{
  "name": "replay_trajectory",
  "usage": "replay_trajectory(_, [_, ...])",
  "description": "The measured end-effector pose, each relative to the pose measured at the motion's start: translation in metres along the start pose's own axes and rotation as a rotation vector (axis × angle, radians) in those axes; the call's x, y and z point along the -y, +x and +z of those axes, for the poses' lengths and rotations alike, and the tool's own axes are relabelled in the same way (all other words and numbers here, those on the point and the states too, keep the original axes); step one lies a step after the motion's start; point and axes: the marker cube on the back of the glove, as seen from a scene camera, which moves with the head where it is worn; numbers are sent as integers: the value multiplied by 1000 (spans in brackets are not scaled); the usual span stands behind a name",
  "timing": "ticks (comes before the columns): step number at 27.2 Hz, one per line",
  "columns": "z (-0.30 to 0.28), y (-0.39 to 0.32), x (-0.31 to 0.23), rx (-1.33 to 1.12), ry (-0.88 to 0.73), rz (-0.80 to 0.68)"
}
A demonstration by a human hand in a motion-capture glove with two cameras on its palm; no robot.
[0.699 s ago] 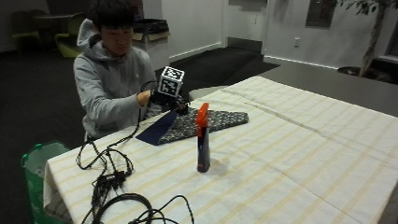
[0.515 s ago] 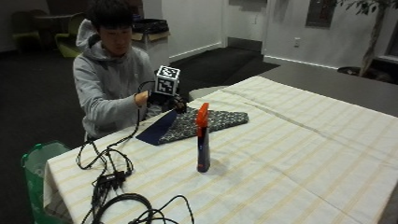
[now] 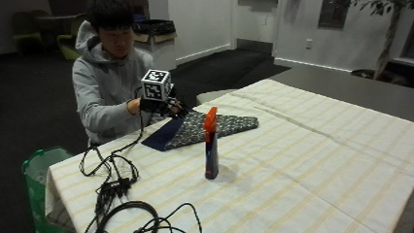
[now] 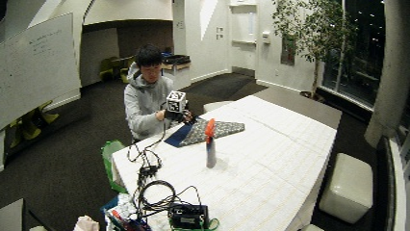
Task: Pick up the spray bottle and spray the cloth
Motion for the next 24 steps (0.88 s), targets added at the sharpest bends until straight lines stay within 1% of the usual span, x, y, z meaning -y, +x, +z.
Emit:
replay_trajectory(8, [-17, 43, -18, 70, 194, 67])
replay_trajectory(15, [-29, 75, -22, 166, 366, 136])
replay_trajectory(19, [-31, 92, -20, 236, 401, 165])
replay_trajectory(24, [-32, 115, -14, 340, 407, 180])
